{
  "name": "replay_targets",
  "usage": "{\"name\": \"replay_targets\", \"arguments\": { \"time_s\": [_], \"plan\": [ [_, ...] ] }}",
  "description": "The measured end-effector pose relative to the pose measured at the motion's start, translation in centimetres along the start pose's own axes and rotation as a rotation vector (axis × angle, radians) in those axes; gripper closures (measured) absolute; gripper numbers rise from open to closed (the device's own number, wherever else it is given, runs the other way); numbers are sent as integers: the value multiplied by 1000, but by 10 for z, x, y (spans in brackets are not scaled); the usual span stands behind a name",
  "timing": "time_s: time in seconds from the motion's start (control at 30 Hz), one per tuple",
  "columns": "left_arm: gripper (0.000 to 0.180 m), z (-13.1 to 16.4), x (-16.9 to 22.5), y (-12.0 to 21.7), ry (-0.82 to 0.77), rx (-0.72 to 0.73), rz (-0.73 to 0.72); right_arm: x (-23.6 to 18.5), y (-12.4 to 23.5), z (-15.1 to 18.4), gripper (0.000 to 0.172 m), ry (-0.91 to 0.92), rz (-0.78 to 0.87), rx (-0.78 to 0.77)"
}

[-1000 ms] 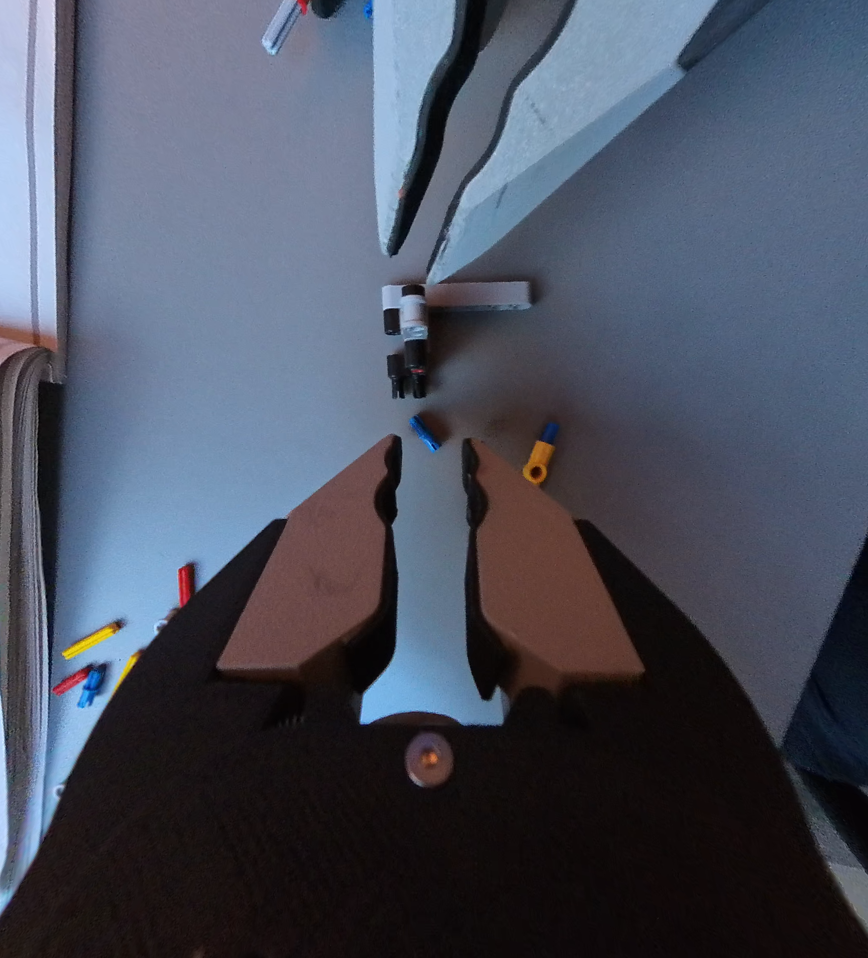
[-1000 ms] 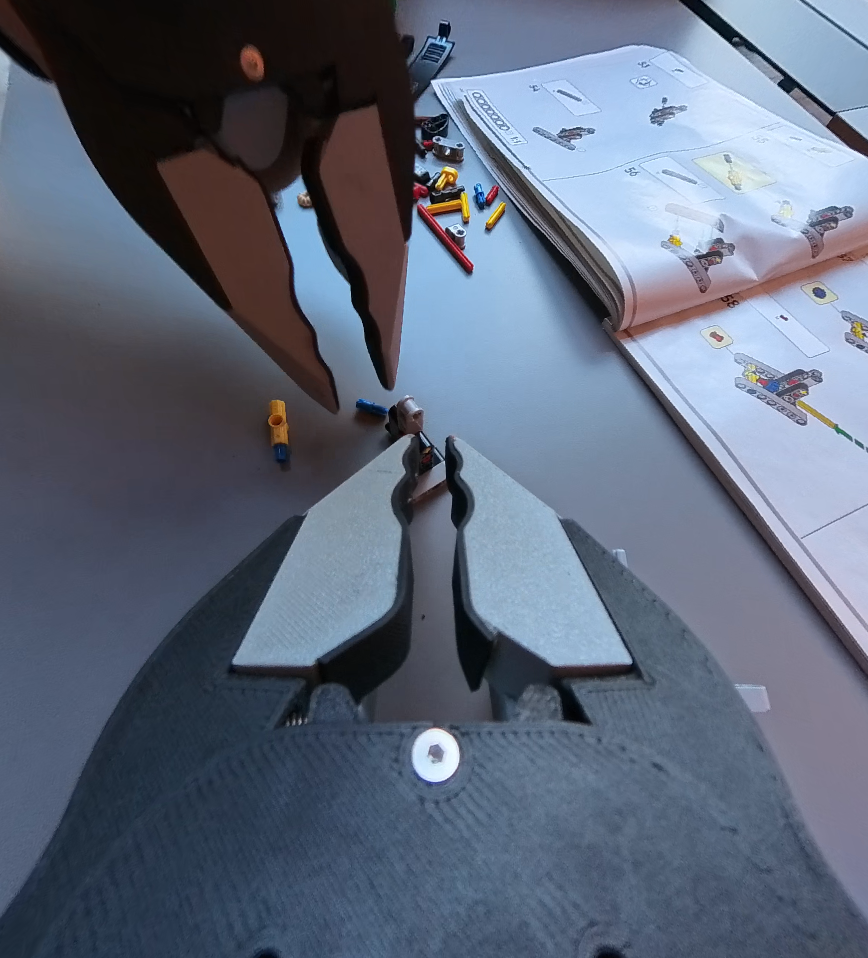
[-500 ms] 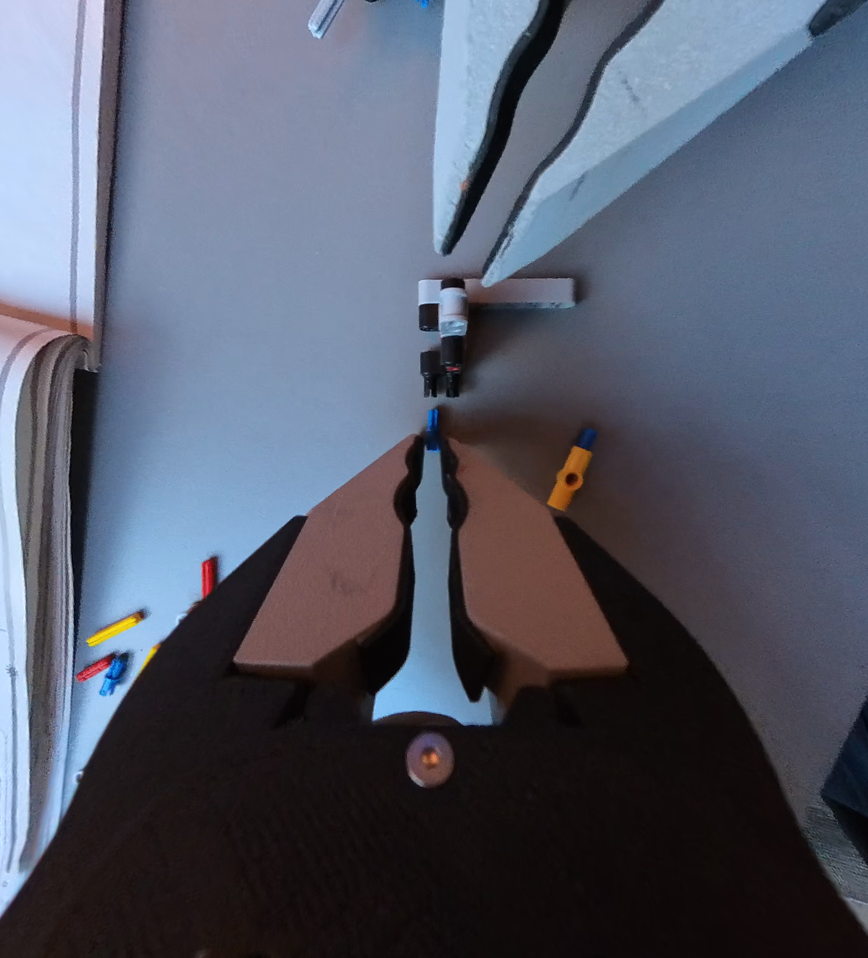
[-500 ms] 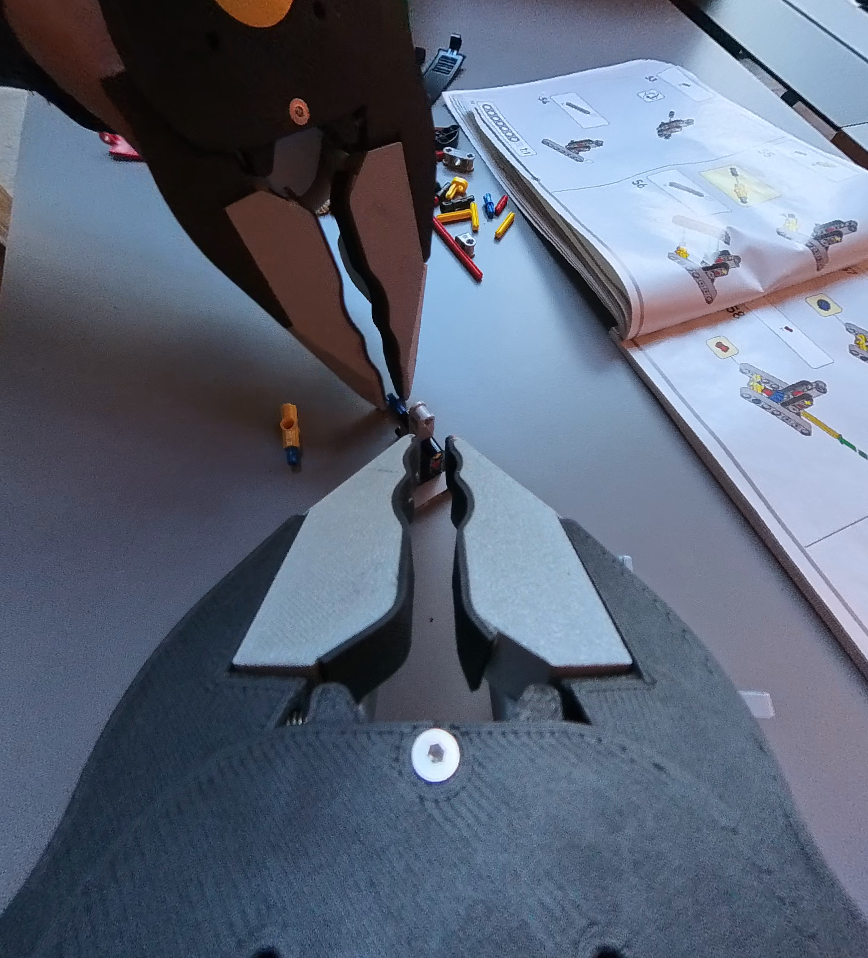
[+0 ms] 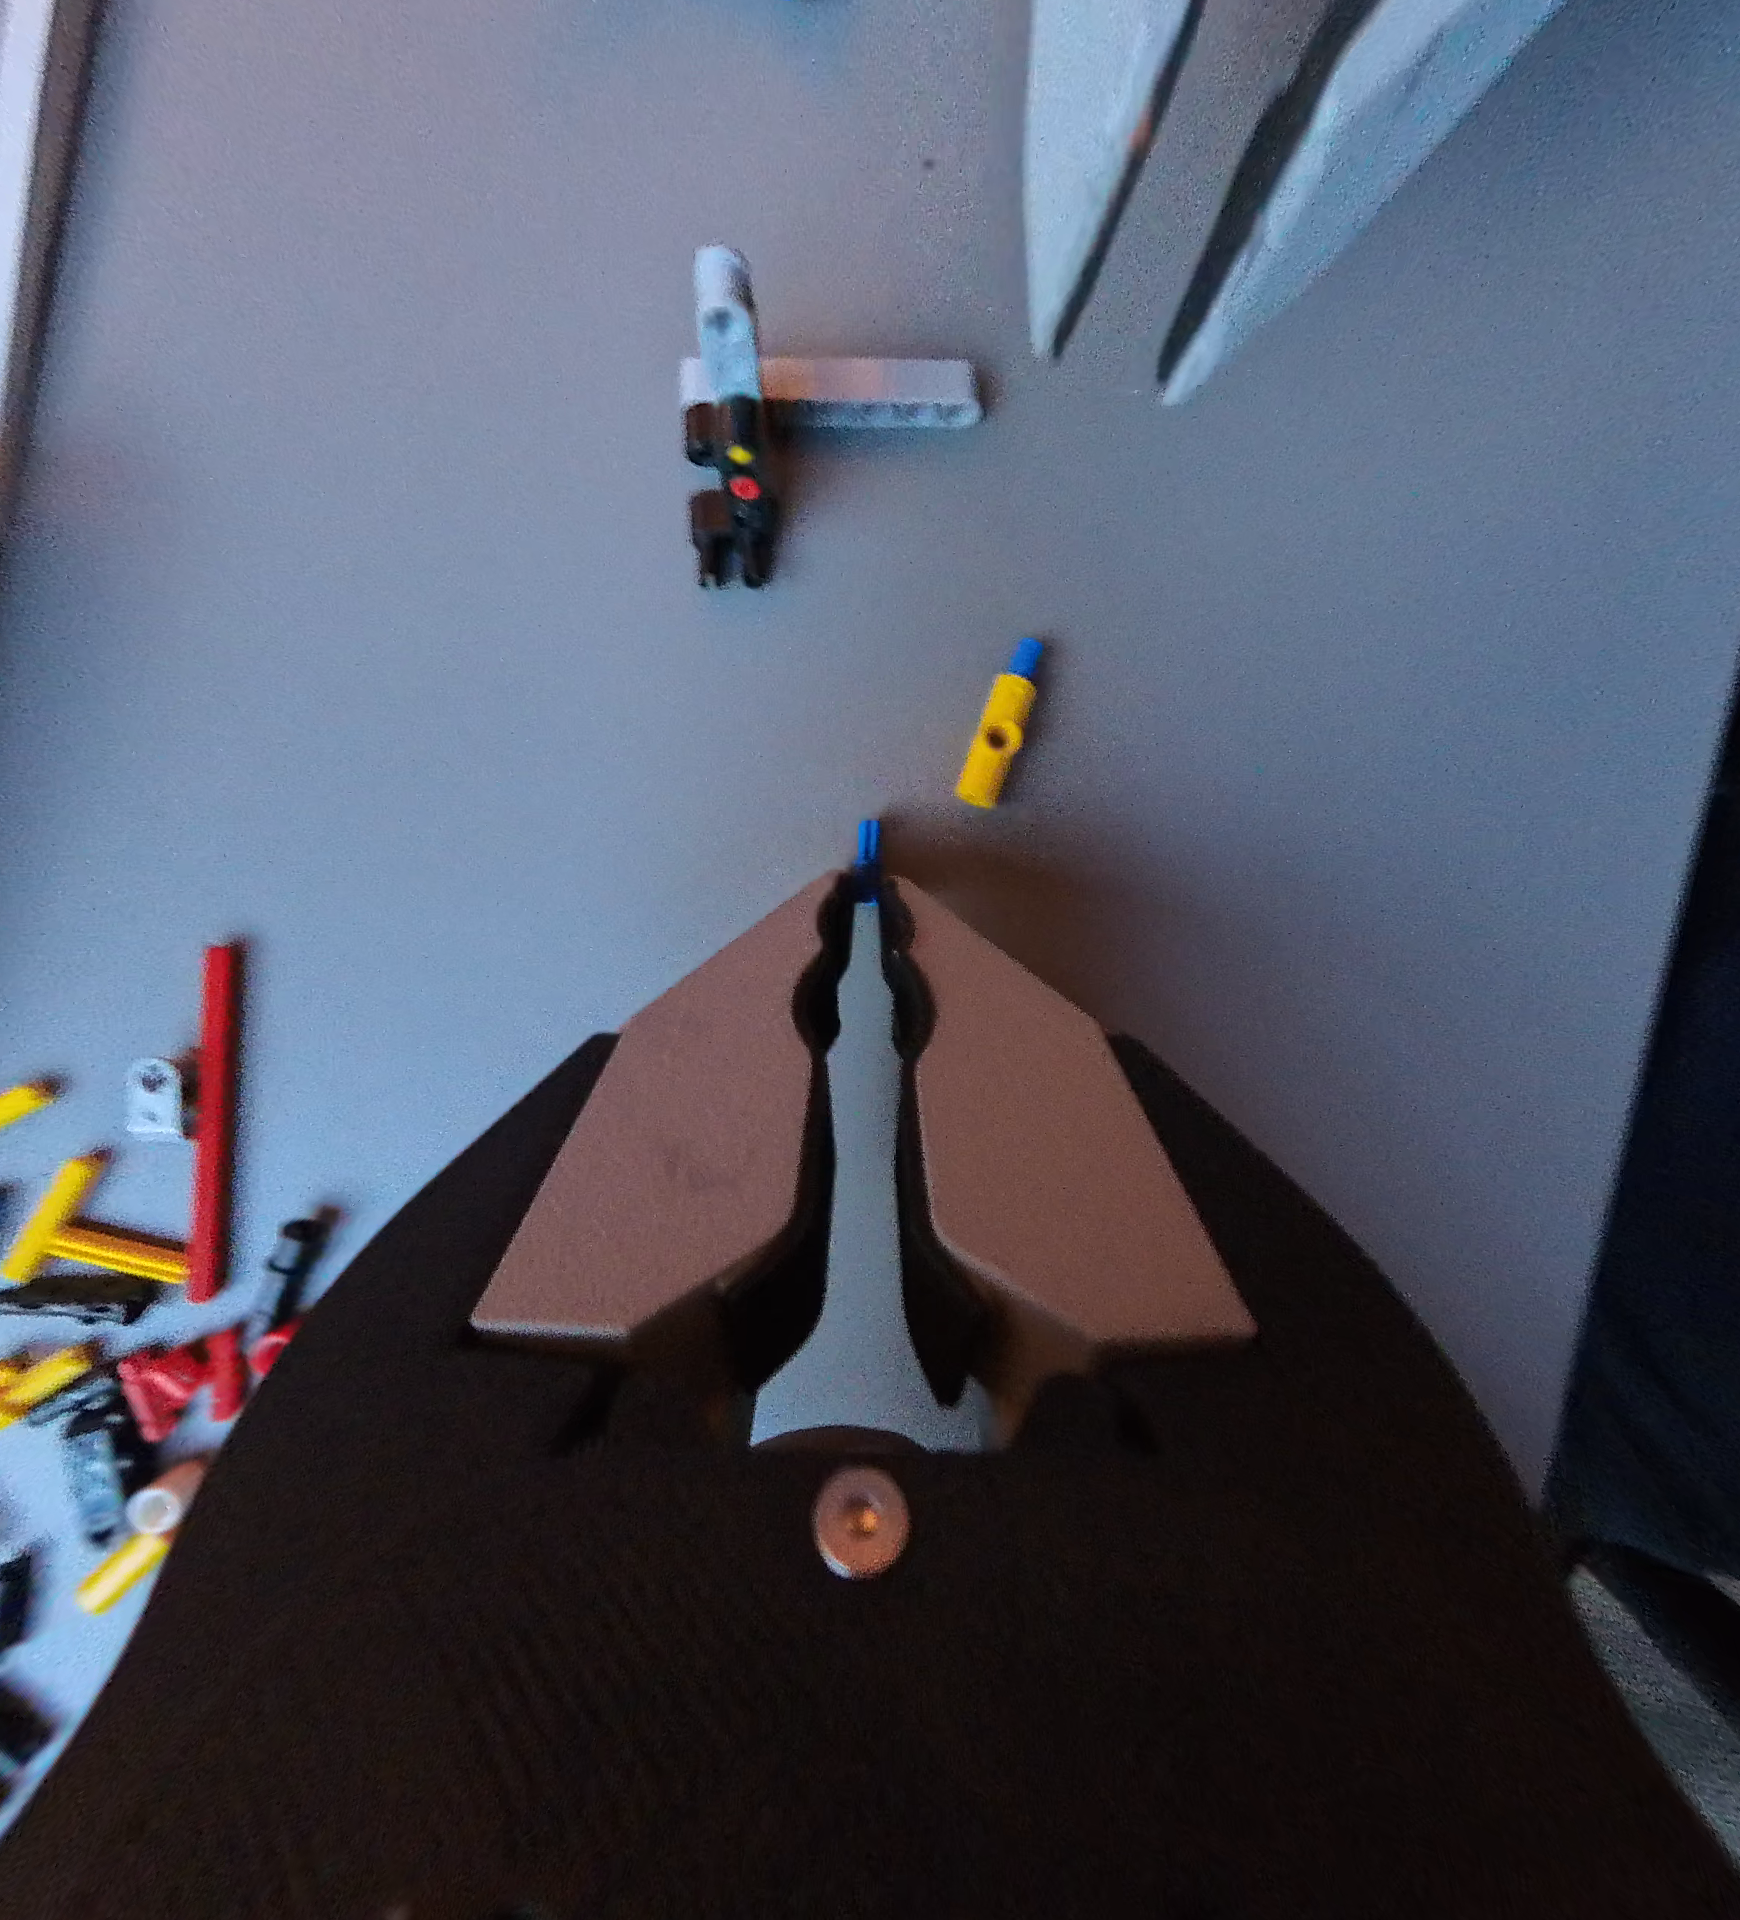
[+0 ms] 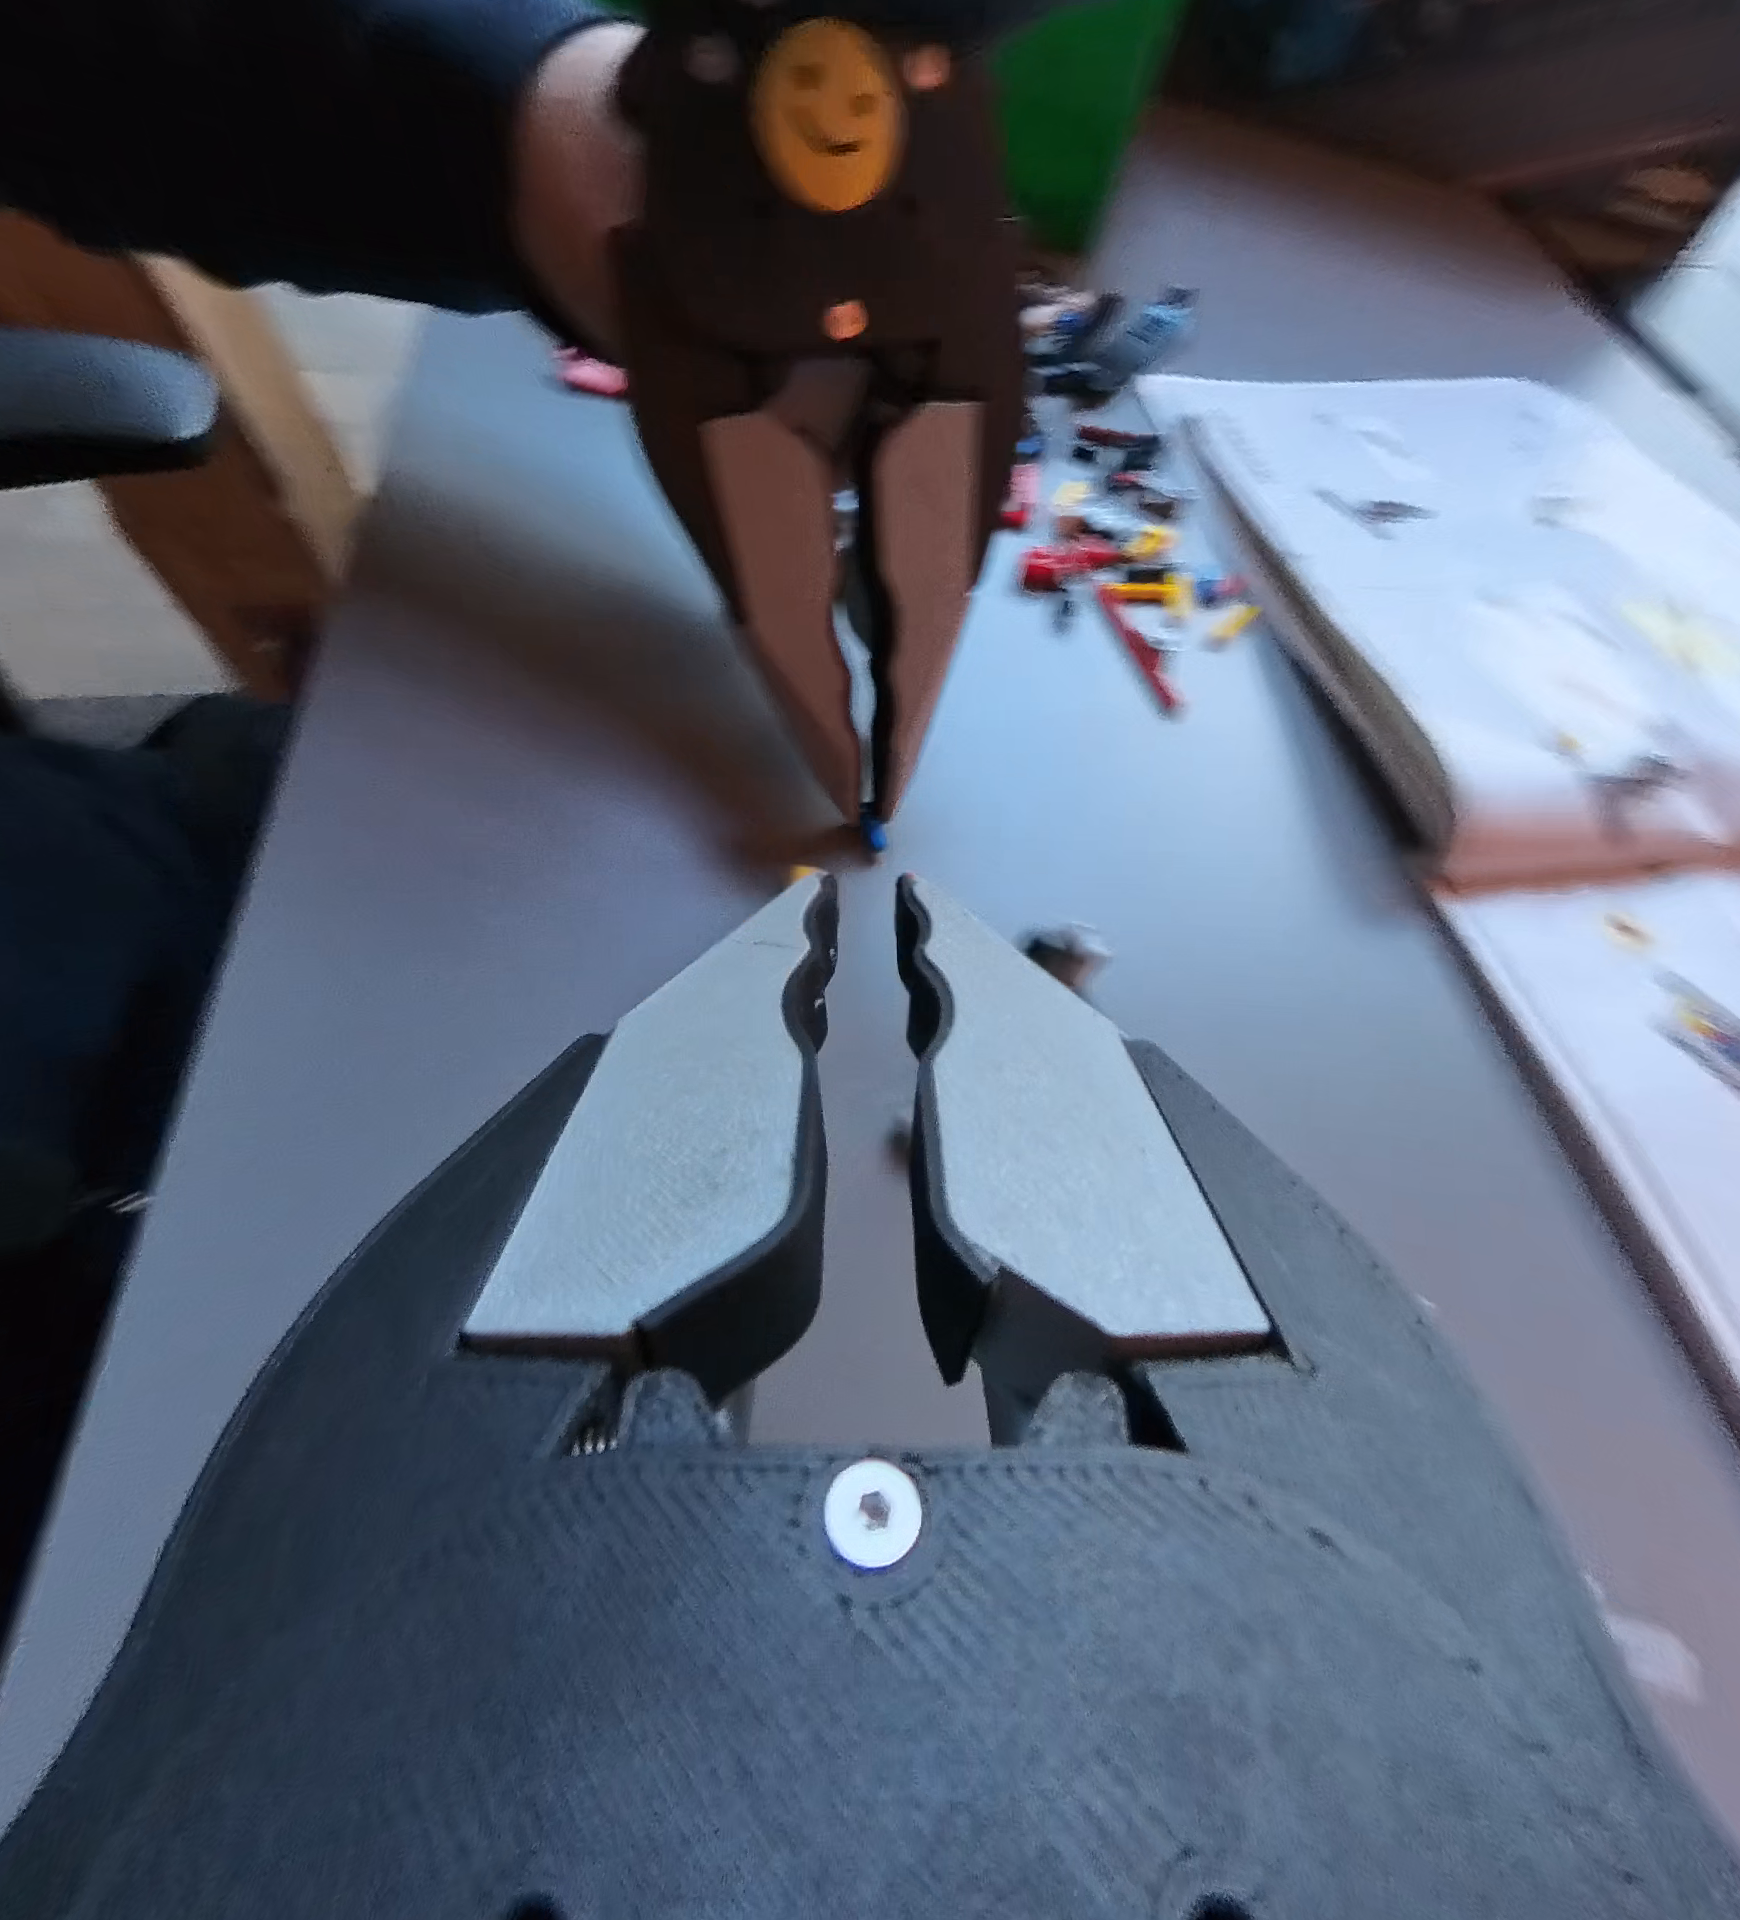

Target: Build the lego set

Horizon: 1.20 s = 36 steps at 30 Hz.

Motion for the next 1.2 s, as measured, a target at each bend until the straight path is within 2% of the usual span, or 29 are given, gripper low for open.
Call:
{"name": "replay_targets", "arguments": {
  "time_s": [0.07, 0.2, 0.37, 0.47, 0.8, 1.2],
  "plan": [
    [179, 5, 9, 4, 9, 28, 48, -11, -15, 6, 163, -1, -38, -58],
    [179, 7, 13, 4, -45, 103, 38, -11, -39, 25, 160, -13, -5, -188],
    [178, 6, 13, 4, -221, 197, -54, -6, -49, 39, 160, -45, 7, -249],
    [178, 4, 12, 3, -336, 272, -143, -5, -51, 37, 162, -83, -16, -231],
    [178, 4, 8, 3, -622, 241, -422, -9, -58, 33, 168, -108, -51, -227],
    [178, 1, 9, 0, -746, 190, -546, -5, -56, 33, 168, -250, -38, -204]
  ]
}}
Point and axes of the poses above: each gripper's, where its closed fingertips meet, y back along the fingers, z out of its underside, x = y × z across the jaws, the point moved 1 cm from there along y, back along the fingers, and after that the axes turned 6 degrees about -z, right-handed, at the moved point
